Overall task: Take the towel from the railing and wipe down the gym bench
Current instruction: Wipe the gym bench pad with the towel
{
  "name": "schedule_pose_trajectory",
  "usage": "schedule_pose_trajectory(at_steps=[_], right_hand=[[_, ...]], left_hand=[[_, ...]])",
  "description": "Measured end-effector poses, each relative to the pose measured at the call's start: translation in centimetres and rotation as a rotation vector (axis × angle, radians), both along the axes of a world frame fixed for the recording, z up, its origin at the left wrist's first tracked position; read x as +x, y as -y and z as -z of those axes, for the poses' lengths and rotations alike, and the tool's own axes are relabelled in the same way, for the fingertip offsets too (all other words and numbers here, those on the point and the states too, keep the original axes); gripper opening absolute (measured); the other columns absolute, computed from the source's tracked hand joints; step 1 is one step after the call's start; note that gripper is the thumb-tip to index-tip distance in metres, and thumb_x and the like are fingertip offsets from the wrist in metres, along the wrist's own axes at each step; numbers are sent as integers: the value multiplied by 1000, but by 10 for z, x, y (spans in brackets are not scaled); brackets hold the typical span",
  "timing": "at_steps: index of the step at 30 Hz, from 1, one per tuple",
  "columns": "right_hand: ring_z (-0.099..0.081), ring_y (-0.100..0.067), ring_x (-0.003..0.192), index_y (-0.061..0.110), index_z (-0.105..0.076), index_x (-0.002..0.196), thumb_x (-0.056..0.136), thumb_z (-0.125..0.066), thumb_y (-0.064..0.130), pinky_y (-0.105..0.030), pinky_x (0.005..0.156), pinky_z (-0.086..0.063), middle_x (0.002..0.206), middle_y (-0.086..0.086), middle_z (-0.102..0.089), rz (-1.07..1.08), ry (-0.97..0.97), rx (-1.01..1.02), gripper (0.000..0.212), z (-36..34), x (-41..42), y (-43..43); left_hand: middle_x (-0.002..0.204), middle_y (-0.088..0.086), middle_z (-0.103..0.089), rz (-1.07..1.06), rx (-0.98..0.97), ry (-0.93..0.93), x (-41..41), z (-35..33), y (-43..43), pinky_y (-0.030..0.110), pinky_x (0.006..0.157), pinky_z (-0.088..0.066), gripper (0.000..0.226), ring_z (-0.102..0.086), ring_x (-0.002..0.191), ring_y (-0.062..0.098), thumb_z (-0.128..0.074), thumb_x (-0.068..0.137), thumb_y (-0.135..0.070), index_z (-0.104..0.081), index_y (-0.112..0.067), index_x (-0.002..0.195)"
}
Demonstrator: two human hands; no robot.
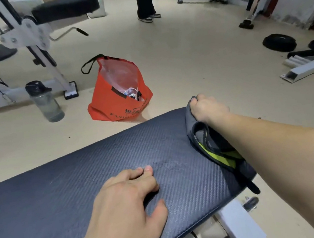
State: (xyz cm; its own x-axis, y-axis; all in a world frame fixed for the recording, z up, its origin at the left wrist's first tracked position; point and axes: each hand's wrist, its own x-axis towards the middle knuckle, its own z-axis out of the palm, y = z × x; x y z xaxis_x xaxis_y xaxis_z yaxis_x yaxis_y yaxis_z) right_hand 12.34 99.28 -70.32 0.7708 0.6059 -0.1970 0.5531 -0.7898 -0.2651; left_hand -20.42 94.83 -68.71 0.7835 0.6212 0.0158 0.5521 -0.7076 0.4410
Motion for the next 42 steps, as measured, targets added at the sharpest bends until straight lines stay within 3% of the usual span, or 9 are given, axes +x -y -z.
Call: schedule_pose_trajectory(at_steps=[3,7,9,11,14,16,20,35,42], right_hand=[[-50,-38,134,23,-54,142,103,-19,39,-51,110,-36,147,-15,-56,-201,70,-117,54,-6,-28,-28],[-52,-36,136,21,-55,141,107,-16,38,-48,109,-38,150,-13,-57,-441,111,-135,55,-6,-89,-53],[-51,-36,135,19,-54,141,110,-17,35,-48,108,-38,149,-12,-56,-536,130,-112,51,-6,-126,-57],[-51,-39,134,18,-53,140,111,-18,36,-50,108,-38,148,-13,-56,-628,176,-85,49,-4,-163,-57],[-50,-40,133,18,-53,139,109,-20,44,-52,110,-32,145,-15,-57,-688,198,-41,53,4,-215,-61],[-48,-39,135,18,-51,142,109,-21,46,-51,111,-31,147,-15,-55,-732,202,-31,52,9,-249,-65],[-49,-38,135,18,-50,141,109,-22,47,-50,109,-32,146,-15,-55,-818,215,-5,51,10,-316,-76],[-55,-38,128,14,-54,136,107,-21,45,-50,101,-40,139,-14,-62,-962,49,83,54,6,-576,-154],[-55,-38,129,17,-54,140,106,-25,49,-48,103,-39,140,-16,-62,-1007,49,177,55,8,-592,-156]], left_hand=[[129,-23,-71,8,-9,30,-4,6,-7,29,95,-56,32,-63,120,-2,-63,72,-56,-78,-36,93],[154,-19,-52,86,-122,83,-18,4,-18,23,120,-34,41,-41,144,-6,-62,86,-47,-72,-39,124],[158,-15,-48,91,-133,88,-32,-1,-24,21,123,-28,36,-38,147,-2,-61,91,-38,-72,-34,124],[151,-8,-59,68,-26,64,-49,-4,-32,22,118,-36,27,-50,140,9,-60,90,-30,-76,-29,112],[129,-6,-70,-31,70,4,-80,-12,-44,37,100,-54,27,-60,120,18,-53,88,-30,-76,-26,101],[120,-7,-68,-109,126,-69,-102,-16,-50,41,93,-54,31,-58,112,20,-46,88,-32,-73,-25,101],[118,-8,-61,-329,174,-192,-161,-23,-61,36,85,-51,24,-52,109,20,-47,93,-32,-67,-27,105],[116,-12,-60,-786,127,-183,-353,-39,-53,36,79,-53,23,-55,113,16,-48,96,-34,-67,-29,107],[116,-8,-60,-835,92,-186,-377,-44,-55,43,81,-57,23,-57,110,20,-53,93,-33,-68,-28,110]])
